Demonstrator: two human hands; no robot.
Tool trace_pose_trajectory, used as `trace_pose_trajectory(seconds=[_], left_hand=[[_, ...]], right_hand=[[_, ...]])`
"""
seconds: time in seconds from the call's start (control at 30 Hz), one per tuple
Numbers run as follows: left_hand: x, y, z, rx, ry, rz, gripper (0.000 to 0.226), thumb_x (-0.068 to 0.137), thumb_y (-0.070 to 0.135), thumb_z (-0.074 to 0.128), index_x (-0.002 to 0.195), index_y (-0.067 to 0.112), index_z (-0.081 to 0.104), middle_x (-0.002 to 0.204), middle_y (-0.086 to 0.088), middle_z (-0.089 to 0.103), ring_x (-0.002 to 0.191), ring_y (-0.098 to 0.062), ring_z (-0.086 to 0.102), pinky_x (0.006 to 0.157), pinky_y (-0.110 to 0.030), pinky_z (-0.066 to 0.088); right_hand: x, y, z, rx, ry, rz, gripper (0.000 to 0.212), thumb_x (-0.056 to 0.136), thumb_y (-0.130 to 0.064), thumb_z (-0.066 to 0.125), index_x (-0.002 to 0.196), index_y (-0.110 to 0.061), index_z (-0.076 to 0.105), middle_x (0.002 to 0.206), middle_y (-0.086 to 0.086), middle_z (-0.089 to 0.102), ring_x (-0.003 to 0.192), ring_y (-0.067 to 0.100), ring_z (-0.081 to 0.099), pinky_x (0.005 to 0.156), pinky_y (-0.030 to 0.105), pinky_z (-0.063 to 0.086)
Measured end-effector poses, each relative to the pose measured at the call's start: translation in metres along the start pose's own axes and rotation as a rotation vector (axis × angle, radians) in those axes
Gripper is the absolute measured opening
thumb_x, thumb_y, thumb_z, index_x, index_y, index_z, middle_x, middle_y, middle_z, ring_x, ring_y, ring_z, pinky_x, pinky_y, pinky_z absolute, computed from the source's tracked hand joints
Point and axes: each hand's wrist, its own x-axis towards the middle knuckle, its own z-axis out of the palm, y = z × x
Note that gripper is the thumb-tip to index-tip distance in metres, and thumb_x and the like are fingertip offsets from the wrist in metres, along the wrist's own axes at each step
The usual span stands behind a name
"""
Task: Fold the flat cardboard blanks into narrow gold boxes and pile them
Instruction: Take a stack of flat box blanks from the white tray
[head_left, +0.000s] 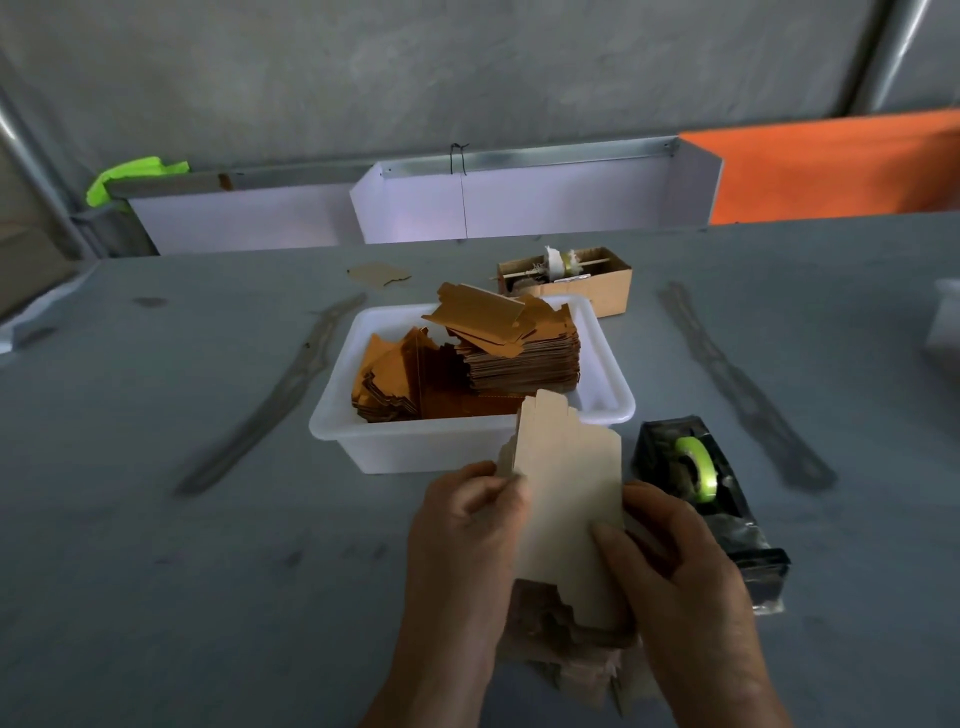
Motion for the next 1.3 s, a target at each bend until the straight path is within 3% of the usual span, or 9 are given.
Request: trace_pose_trajectory(seconds=[0.07, 0.13, 0.27, 0.4, 0.57, 0.8, 1.03, 1.17, 1.3], left_hand=[[0.000, 0.000, 0.000, -0.040, 0.001, -0.014, 0.017, 0.086, 0.025, 0.067, 0.072, 0.030, 0.075, 0.080, 0.005, 0.073, 0.082, -0.017, 0.069, 0.076, -0.040, 0.055], [0.000, 0.002, 0.000, -0.079, -0.046, -0.083, 0.012, 0.085, 0.024, 0.069, 0.077, 0.018, 0.076, 0.079, -0.004, 0.074, 0.086, -0.028, 0.069, 0.080, -0.045, 0.056], [0.002, -0.002, 0.000, -0.048, -0.077, -0.095, 0.010, 0.079, 0.021, 0.074, 0.089, 0.021, 0.071, 0.084, 0.003, 0.073, 0.085, -0.014, 0.068, 0.067, -0.024, 0.052], [0.002, -0.007, 0.003, -0.004, -0.057, -0.054, 0.019, 0.080, 0.018, 0.074, 0.096, 0.025, 0.067, 0.087, 0.004, 0.072, 0.084, -0.010, 0.068, 0.075, -0.026, 0.055], [0.003, -0.010, 0.004, 0.187, -0.002, 0.113, 0.010, 0.084, 0.021, 0.070, 0.084, 0.030, 0.066, 0.077, 0.010, 0.069, 0.075, 0.004, 0.062, 0.066, -0.014, 0.050], [0.003, -0.009, 0.008, 0.448, 0.121, 0.314, 0.008, 0.085, 0.021, 0.068, 0.082, 0.026, 0.062, 0.094, 0.008, 0.054, 0.084, -0.005, 0.055, 0.068, -0.008, 0.043], [0.005, -0.002, 0.007, 0.133, -0.113, -0.004, 0.016, 0.080, 0.033, 0.073, 0.091, 0.025, 0.065, 0.085, 0.006, 0.071, 0.076, 0.003, 0.064, 0.059, -0.010, 0.048], [0.006, 0.005, 0.005, 0.061, -0.276, -0.106, 0.027, 0.077, 0.028, 0.076, 0.101, 0.026, 0.066, 0.090, 0.011, 0.073, 0.083, -0.002, 0.068, 0.068, -0.016, 0.049], [0.006, 0.012, 0.008, 0.065, -0.291, -0.119, 0.037, 0.077, 0.027, 0.076, 0.111, 0.022, 0.064, 0.098, 0.006, 0.071, 0.096, -0.010, 0.064, 0.075, -0.021, 0.047]], right_hand=[[0.001, -0.001, 0.000, 0.061, -0.008, 0.048, 0.034, 0.075, -0.027, 0.073, 0.104, -0.037, 0.059, 0.114, -0.007, 0.063, 0.101, 0.009, 0.061, 0.081, 0.029, 0.054], [0.003, -0.002, -0.002, 0.092, 0.006, 0.062, 0.034, 0.074, -0.026, 0.074, 0.106, -0.030, 0.062, 0.111, -0.009, 0.065, 0.100, 0.009, 0.062, 0.077, 0.029, 0.054], [0.008, -0.002, -0.009, 0.051, 0.056, 0.080, 0.019, 0.074, -0.025, 0.075, 0.087, -0.027, 0.062, 0.094, -0.006, 0.066, 0.085, 0.006, 0.062, 0.058, 0.015, 0.044], [0.010, -0.001, -0.011, 0.001, 0.063, 0.069, 0.013, 0.077, -0.022, 0.074, 0.072, -0.023, 0.062, 0.065, -0.009, 0.065, 0.060, 0.001, 0.059, 0.044, 0.010, 0.039], [0.012, -0.003, -0.012, -0.030, 0.048, 0.059, 0.011, 0.079, -0.025, 0.072, 0.071, -0.028, 0.065, 0.063, -0.016, 0.066, 0.063, -0.001, 0.060, 0.049, 0.009, 0.038], [0.015, -0.003, -0.013, -0.040, 0.044, 0.043, 0.012, 0.081, -0.021, 0.071, 0.072, -0.029, 0.068, 0.064, -0.014, 0.066, 0.069, 0.007, 0.061, 0.057, 0.019, 0.041], [0.017, -0.008, -0.020, 0.003, 0.000, 0.027, 0.013, 0.083, -0.019, 0.067, 0.071, -0.025, 0.069, 0.062, -0.012, 0.064, 0.062, 0.004, 0.057, 0.058, 0.025, 0.042], [0.015, -0.017, -0.024, 0.090, -0.078, -0.003, 0.011, 0.084, -0.015, 0.066, 0.073, -0.018, 0.069, 0.059, -0.014, 0.063, 0.055, -0.006, 0.054, 0.049, 0.008, 0.042], [0.013, -0.023, -0.025, 0.185, -0.157, -0.002, 0.009, 0.083, -0.013, 0.065, 0.076, -0.017, 0.070, 0.069, -0.006, 0.069, 0.060, 0.002, 0.061, 0.051, 0.012, 0.049]])
